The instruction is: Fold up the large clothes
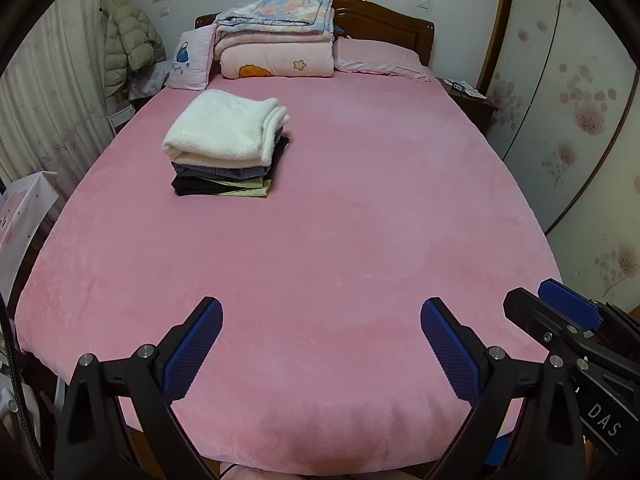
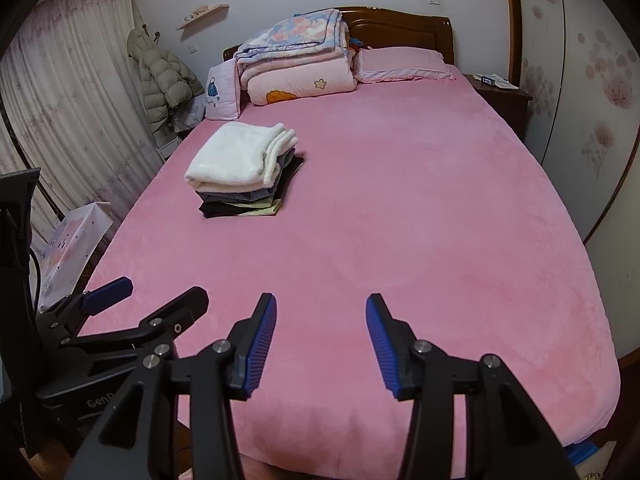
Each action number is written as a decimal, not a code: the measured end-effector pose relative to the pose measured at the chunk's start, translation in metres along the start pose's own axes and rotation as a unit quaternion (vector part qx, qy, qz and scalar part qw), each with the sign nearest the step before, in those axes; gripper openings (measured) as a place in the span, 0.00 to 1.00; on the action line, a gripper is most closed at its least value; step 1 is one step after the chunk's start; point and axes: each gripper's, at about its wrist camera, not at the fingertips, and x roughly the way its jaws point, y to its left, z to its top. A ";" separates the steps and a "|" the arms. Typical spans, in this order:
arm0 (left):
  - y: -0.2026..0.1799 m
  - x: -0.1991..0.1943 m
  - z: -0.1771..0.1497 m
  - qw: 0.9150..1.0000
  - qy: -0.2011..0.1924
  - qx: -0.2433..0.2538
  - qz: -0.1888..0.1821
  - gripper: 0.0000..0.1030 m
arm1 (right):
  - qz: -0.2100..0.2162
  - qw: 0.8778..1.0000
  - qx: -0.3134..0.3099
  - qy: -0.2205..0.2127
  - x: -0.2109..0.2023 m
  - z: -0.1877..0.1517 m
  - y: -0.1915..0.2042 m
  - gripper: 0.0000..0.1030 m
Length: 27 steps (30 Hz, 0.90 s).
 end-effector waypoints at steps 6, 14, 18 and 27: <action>-0.003 0.005 0.001 1.000 0.009 0.001 0.001 0.96 | 0.002 1.000 0.005 0.011 0.005 0.000 -0.009 0.50; -0.007 0.005 0.002 1.000 0.011 0.007 0.002 0.96 | 0.001 1.000 0.009 0.013 0.006 -0.001 -0.018 0.51; -0.007 0.004 0.001 1.000 0.010 0.008 0.002 0.96 | 0.002 1.000 0.013 0.014 0.006 -0.002 -0.022 0.52; -0.008 0.004 0.002 1.000 0.011 0.009 0.002 0.96 | 0.004 1.000 0.016 0.014 0.005 -0.002 -0.024 0.52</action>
